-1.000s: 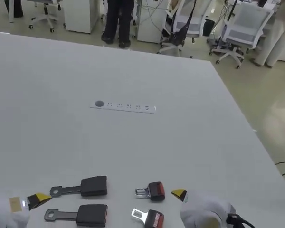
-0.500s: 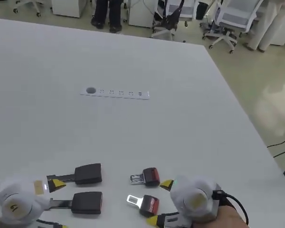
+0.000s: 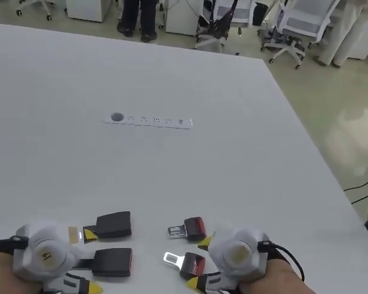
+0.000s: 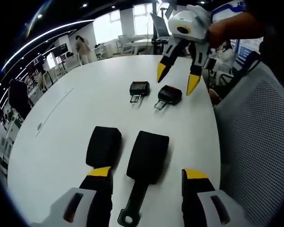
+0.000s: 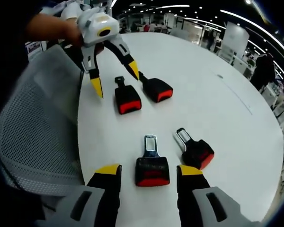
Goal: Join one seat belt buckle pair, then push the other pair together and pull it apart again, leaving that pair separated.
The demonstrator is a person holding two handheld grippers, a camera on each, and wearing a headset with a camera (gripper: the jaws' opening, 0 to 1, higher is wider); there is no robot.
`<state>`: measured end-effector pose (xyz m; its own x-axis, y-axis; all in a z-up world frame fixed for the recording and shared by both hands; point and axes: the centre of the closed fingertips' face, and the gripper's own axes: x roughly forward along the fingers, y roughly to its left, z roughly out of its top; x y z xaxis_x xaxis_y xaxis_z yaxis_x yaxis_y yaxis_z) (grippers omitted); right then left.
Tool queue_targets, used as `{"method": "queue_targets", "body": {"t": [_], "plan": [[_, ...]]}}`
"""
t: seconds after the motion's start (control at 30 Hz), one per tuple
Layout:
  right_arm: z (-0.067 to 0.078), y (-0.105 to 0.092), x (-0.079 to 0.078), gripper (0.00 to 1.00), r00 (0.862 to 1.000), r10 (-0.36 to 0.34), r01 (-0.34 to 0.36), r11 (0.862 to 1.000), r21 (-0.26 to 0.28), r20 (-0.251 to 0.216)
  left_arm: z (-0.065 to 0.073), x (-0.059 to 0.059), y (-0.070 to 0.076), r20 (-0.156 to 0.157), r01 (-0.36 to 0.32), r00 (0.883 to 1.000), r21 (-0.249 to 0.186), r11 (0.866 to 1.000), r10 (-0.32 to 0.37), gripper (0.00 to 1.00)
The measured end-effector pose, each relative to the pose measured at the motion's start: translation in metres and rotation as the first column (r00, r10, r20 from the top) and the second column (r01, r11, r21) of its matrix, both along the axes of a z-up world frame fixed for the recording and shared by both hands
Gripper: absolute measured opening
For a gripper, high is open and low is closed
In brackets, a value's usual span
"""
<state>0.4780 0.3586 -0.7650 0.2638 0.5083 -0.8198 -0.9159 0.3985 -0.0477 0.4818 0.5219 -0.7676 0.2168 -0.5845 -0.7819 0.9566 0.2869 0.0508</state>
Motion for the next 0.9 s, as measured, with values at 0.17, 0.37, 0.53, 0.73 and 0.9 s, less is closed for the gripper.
{"method": "queue_targets", "body": {"t": [0.17, 0.37, 0.53, 0.73, 0.9], "plan": [[-0.003, -0.001, 0.000, 0.43, 1.000, 0.013, -0.013, 1.000, -0.016, -0.006, -0.011, -0.003, -0.004, -0.015, 0.041, 0.999, 0.034, 0.999, -0.041, 0.56], [-0.015, -0.001, 0.000, 0.42, 0.997, 0.071, -0.073, 0.997, -0.039, -0.039, -0.004, 0.006, -0.016, -0.034, 0.009, 0.999, -0.012, 1.000, -0.009, 0.48], [-0.017, -0.003, -0.001, 0.38, 0.995, 0.070, -0.072, 0.997, -0.029, -0.069, -0.012, 0.004, -0.016, -0.044, 0.071, 0.997, 0.031, 0.997, -0.070, 0.47], [-0.028, -0.006, -0.005, 0.33, 0.990, 0.108, -0.112, 0.993, -0.039, -0.094, -0.022, 0.004, -0.024, -0.057, 0.107, 0.993, -0.013, 0.994, -0.107, 0.47], [-0.026, -0.007, -0.002, 0.33, 0.988, 0.130, -0.134, 0.990, -0.043, -0.083, -0.023, 0.002, -0.021, -0.070, 0.128, 0.989, 0.001, 0.992, -0.127, 0.41]]}}
